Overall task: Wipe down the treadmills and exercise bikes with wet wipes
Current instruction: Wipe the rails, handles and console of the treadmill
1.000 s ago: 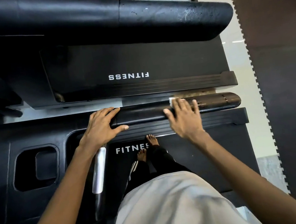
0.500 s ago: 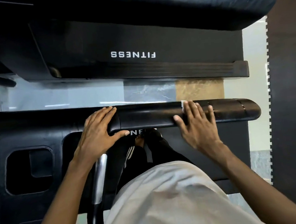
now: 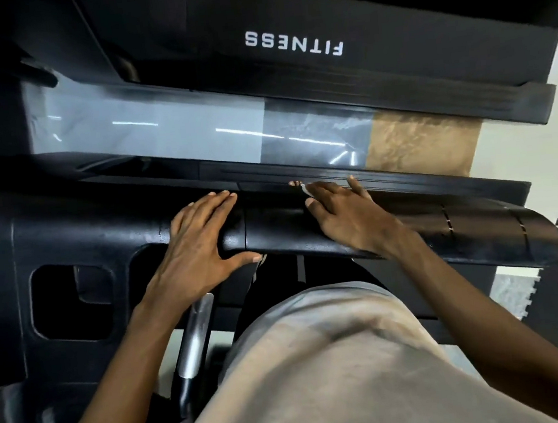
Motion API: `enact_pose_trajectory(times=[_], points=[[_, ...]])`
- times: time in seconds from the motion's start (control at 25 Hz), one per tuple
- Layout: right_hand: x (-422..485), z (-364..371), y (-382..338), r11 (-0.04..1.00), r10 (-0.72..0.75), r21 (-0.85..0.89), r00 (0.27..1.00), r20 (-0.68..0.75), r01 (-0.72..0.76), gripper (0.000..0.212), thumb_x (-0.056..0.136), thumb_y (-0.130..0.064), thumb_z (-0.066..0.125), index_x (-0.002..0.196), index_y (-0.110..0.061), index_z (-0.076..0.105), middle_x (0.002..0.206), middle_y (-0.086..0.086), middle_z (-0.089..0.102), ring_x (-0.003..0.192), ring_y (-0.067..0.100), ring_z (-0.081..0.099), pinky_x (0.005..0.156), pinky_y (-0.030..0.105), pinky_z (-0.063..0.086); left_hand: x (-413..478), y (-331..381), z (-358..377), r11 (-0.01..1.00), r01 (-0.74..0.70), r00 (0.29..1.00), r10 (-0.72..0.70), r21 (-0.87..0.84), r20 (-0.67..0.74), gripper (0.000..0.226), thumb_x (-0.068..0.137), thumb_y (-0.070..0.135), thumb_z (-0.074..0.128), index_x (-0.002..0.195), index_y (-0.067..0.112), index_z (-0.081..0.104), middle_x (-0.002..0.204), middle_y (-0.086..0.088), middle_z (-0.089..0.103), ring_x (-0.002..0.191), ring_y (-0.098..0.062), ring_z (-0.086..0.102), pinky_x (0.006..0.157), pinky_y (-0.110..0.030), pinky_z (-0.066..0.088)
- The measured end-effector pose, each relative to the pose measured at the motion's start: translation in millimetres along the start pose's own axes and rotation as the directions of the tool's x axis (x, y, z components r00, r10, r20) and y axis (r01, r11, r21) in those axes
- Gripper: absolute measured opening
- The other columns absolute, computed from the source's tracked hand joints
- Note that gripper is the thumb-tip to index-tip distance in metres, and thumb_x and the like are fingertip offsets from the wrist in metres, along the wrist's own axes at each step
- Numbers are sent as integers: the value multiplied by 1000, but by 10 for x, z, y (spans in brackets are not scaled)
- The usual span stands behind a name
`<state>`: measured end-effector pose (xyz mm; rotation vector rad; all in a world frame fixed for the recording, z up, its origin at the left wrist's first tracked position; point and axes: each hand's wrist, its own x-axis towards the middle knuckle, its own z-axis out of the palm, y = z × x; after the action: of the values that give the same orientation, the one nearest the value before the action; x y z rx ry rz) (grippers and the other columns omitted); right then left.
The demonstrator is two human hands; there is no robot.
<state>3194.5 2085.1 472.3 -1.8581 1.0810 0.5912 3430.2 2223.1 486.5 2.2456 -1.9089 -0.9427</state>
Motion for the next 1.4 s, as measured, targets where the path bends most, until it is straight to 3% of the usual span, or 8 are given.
enact_pose_trajectory(times=[0.2,0.36,0.48,0.68,0.96,1.12,1.32,1.4], points=[[542,-71,-186,990,-81,131,965,249,49,55,106,-48,21,156,-30,32,165,-6,25,154,22,16,126,47,2,25,49,-62,999,51,997,-50,-19,53,106,67,81,57,148,13,48,152,-4,47,142,-21,37,119,-32,15],[740,-57,-335,988,-119,138,928,353,74,54,106,-50,14,157,-37,26,165,-14,17,154,20,6,124,43,-12,10,90,-101,992,123,990,-125,43,65,113,66,84,56,149,8,45,154,-7,45,145,-24,35,121,-33,12],[715,-76,-324,998,-46,64,941,335,26,60,102,-55,8,157,-37,26,166,-13,17,155,23,5,125,47,-8,52,99,-131,990,114,986,-122,77,109,114,64,86,54,149,11,46,154,-6,45,145,-22,34,121,-31,9],[631,-103,-709,985,-157,122,941,300,126,56,108,-46,13,159,-27,24,167,-8,17,154,9,8,122,41,-6,145,95,-203,990,87,975,-107,111,196,119,61,89,51,151,11,43,154,-7,44,143,-21,30,120,-26,2],[386,-23,-34,978,206,-66,956,211,-197,85,94,-71,-2,160,-23,22,168,0,9,156,19,3,123,45,-6,404,206,-235,992,-64,920,15,112,391,124,59,90,42,159,19,26,163,-3,28,150,-18,19,119,-26,0],[353,-13,-90,996,87,16,980,178,-91,82,96,-70,-1,156,-24,32,167,-1,18,156,17,2,124,47,-7,494,309,-226,987,-110,894,48,115,445,127,57,90,38,160,17,22,165,-3,24,151,-18,17,120,-30,5],[-118,-152,489,953,275,-146,959,65,-264,99,82,-70,-18,151,-28,39,154,-3,45,145,18,37,122,52,1,543,412,-187,984,-140,870,67,113,489,129,57,91,35,161,17,18,167,-1,20,153,-17,15,122,-29,3],[-107,-177,476,961,260,-117,963,71,-251,98,82,-70,-18,153,-29,36,152,1,47,145,20,38,122,50,0,575,466,-148,982,-160,862,87,104,499,129,58,92,35,161,15,16,167,-1,18,154,-16,14,122,-30,3]])
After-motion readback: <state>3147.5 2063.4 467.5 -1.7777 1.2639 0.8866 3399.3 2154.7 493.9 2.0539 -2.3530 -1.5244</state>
